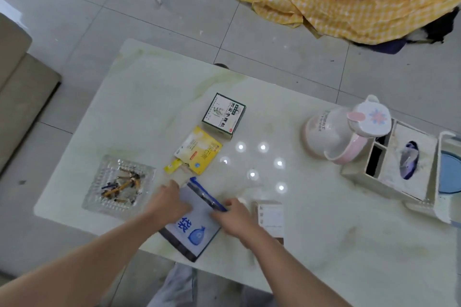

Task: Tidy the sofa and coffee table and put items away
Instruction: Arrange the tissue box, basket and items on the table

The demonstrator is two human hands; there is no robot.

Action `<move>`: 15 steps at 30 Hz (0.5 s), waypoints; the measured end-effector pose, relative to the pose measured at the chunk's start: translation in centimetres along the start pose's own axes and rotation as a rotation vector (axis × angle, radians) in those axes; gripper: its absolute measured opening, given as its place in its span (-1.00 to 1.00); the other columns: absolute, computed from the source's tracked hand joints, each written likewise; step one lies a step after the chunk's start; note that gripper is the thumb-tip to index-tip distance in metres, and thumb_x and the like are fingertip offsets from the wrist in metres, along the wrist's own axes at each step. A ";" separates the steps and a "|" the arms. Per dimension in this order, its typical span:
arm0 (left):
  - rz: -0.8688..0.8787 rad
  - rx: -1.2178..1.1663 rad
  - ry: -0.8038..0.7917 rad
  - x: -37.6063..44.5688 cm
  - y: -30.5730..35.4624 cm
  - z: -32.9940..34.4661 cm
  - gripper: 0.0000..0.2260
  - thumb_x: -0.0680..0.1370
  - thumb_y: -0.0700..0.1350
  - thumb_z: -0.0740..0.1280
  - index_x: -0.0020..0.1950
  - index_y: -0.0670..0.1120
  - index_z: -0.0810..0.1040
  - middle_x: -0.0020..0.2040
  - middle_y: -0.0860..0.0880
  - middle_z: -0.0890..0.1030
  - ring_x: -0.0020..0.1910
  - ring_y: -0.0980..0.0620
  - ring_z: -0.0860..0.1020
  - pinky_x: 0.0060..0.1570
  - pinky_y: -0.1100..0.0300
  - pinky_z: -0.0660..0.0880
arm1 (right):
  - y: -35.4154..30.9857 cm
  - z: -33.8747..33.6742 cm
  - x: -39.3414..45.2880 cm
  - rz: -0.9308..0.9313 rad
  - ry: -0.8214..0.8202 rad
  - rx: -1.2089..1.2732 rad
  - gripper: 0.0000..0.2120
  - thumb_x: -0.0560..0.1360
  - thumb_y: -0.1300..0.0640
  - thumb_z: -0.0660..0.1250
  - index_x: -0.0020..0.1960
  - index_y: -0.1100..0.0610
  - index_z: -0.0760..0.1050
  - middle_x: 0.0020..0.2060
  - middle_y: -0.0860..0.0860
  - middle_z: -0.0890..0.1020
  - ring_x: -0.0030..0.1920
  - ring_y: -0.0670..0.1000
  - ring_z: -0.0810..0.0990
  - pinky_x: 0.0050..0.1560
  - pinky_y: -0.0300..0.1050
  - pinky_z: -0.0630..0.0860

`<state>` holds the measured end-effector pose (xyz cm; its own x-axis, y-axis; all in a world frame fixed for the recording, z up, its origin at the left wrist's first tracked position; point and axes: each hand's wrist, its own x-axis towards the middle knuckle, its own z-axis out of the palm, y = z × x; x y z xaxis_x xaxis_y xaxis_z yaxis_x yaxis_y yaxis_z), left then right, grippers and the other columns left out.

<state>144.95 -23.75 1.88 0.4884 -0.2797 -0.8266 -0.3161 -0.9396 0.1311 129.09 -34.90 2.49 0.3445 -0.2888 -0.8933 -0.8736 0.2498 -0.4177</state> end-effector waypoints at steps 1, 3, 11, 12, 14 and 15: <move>-0.001 0.013 -0.017 0.3 -0.8 0.7 -0.38 0.37 0.08 0.48 0.33 -0.10 0.35 0.21 -0.12 0.46 0.05 -0.07 0.53 -0.17 0.15 0.51 | 0.4 1.2 0.4 -0.007 0.025 -0.037 -0.62 0.38 -0.01 0.40 0.15 0.08 0.44 0.03 0.03 0.57 -0.09 -0.01 0.60 -0.12 -0.15 0.57; 0.016 0.048 -0.036 1.2 -1.6 1.6 -0.32 0.29 0.19 0.52 0.27 -0.06 0.34 0.12 -0.08 0.49 0.03 -0.06 0.52 -0.11 0.12 0.48 | 0.7 2.9 1.2 -0.007 0.107 -0.079 -0.49 0.36 -0.02 0.40 0.25 0.04 0.36 0.13 0.07 0.46 0.03 0.07 0.58 0.04 -0.07 0.57; 0.341 -0.143 -0.153 2.2 0.8 -2.8 -0.60 0.32 0.11 0.57 0.06 0.00 0.61 -0.04 0.06 0.67 -0.06 0.08 0.61 -0.02 0.14 0.55 | -0.2 -0.5 -0.8 -0.059 0.182 0.141 -0.60 0.30 0.07 0.59 0.08 0.09 0.55 -0.08 0.00 0.68 -0.20 -0.11 0.64 -0.25 -0.29 0.54; 0.376 -0.166 -0.166 1.8 1.7 -3.9 -0.60 0.30 0.14 0.58 0.05 0.02 0.62 -0.04 0.09 0.67 -0.07 0.11 0.62 -0.01 0.16 0.56 | -0.9 -1.7 -1.8 -0.085 0.128 0.176 -0.64 0.34 0.06 0.58 0.07 0.10 0.57 -0.13 -0.02 0.69 -0.25 -0.12 0.64 -0.28 -0.29 0.53; 0.430 -0.193 -0.159 0.2 4.4 -6.4 -0.51 0.21 0.27 0.55 0.03 0.05 0.64 -0.07 0.14 0.68 -0.08 0.15 0.63 0.02 0.12 0.59 | -2.8 -4.6 -4.3 -0.166 0.061 0.243 -0.68 0.42 0.06 0.55 0.10 0.12 0.58 -0.18 -0.03 0.71 -0.29 -0.11 0.66 -0.30 -0.22 0.56; 0.453 -0.207 -0.142 -0.6 5.7 -7.2 -0.49 0.20 0.31 0.53 0.01 0.06 0.63 -0.08 0.14 0.68 -0.09 0.16 0.64 0.00 0.12 0.59 | -3.4 -6.0 -5.3 -0.203 0.053 0.286 -0.69 0.44 0.07 0.53 0.13 0.12 0.58 -0.17 -0.02 0.71 -0.29 -0.09 0.67 -0.31 -0.18 0.57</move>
<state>148.71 -30.37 7.01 0.2203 -0.6515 -0.7259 -0.2953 -0.7538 0.5869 128.16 -39.78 9.61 0.4759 -0.4050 -0.7807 -0.6550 0.4292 -0.6219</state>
